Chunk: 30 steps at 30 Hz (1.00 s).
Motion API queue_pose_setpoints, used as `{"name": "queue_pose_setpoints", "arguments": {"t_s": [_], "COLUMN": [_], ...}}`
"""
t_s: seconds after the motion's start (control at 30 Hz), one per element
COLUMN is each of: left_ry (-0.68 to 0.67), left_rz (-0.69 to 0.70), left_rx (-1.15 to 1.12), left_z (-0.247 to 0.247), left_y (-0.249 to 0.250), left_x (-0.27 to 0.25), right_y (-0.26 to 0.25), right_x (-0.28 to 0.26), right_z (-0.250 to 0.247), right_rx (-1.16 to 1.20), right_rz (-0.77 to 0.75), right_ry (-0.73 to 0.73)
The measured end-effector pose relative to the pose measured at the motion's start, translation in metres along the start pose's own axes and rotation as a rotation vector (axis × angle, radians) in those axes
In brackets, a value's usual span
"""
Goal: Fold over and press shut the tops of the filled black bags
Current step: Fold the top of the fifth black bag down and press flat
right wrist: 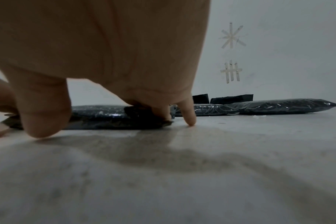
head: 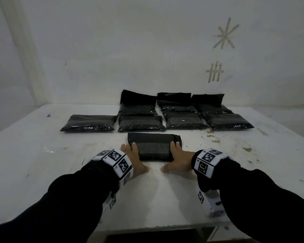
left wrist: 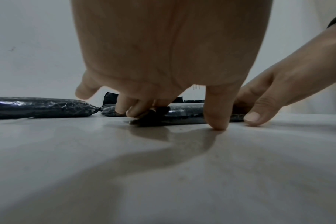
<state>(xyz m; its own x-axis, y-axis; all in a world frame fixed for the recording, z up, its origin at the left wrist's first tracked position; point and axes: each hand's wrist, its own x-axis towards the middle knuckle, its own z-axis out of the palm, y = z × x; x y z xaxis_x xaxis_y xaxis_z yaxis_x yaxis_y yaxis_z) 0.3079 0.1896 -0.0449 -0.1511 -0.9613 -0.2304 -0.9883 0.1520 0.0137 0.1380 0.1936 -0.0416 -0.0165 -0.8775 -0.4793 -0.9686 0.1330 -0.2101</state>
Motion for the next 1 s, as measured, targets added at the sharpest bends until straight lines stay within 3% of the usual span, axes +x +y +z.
{"name": "queue_pose_setpoints", "arguments": {"t_s": [0.33,0.53,0.7,1.0], "left_ry": [-0.026,-0.171,-0.209,-0.162], "left_rz": [0.003,0.003,0.030,0.000], "left_rx": [-0.027,-0.128,-0.056,-0.070], "left_z": [-0.003,-0.020,-0.021,-0.016], "left_y": [0.004,-0.006,-0.009,-0.005], "left_x": [-0.005,-0.004,-0.010,-0.016], "right_y": [0.003,0.019,0.015,0.010], "right_x": [0.000,-0.001,-0.003,-0.008], "right_z": [-0.001,-0.010,-0.005,0.006], "right_rx": [-0.037,0.082,-0.073,-0.016], "right_rz": [-0.007,0.061,0.026,0.038], "right_ry": [0.020,-0.088,-0.015,0.071]}}
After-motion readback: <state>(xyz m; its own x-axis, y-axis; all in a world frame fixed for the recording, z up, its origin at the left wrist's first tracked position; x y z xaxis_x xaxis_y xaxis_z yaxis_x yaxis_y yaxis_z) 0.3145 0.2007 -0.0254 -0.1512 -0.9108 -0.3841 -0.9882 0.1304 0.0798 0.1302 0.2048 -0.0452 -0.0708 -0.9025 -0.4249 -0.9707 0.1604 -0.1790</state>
